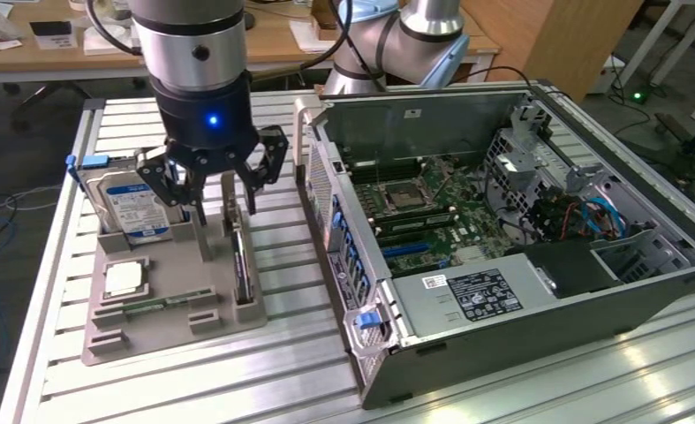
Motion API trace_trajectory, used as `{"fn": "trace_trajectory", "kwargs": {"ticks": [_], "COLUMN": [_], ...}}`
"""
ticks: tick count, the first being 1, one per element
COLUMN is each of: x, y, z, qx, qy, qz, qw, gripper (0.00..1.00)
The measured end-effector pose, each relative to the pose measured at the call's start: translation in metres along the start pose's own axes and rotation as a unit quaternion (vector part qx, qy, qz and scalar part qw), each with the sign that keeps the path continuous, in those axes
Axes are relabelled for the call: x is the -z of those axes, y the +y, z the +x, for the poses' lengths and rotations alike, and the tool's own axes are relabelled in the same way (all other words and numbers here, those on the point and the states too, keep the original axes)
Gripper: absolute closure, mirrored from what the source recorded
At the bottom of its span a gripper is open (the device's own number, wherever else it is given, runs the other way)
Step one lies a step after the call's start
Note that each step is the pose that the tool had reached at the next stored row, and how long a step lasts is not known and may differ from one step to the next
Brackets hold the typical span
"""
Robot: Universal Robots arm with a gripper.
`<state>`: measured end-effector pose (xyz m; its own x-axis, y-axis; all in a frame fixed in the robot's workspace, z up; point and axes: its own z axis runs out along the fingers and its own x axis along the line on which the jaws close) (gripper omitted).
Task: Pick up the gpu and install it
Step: 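Pick up the gpu and move the gpu toward the slot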
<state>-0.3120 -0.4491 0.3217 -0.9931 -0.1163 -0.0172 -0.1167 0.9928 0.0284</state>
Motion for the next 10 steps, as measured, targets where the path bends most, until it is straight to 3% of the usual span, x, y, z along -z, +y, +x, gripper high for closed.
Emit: {"fn": "trace_trajectory", "kwargs": {"ticks": [4,7,10], "x": [-0.0035,-0.0045,-0.0059], "y": [-0.0001,0.0000,0.0000], "z": [0.0000,-0.0001,-0.0006], "qx": [0.000,0.000,0.000], "qy": [-0.0006,-0.0012,-0.0012], "qz": [0.0007,-0.0036,-0.0041], "qw": [1.0000,1.0000,1.0000], "gripper": [0.41,0.41,0.41]}}
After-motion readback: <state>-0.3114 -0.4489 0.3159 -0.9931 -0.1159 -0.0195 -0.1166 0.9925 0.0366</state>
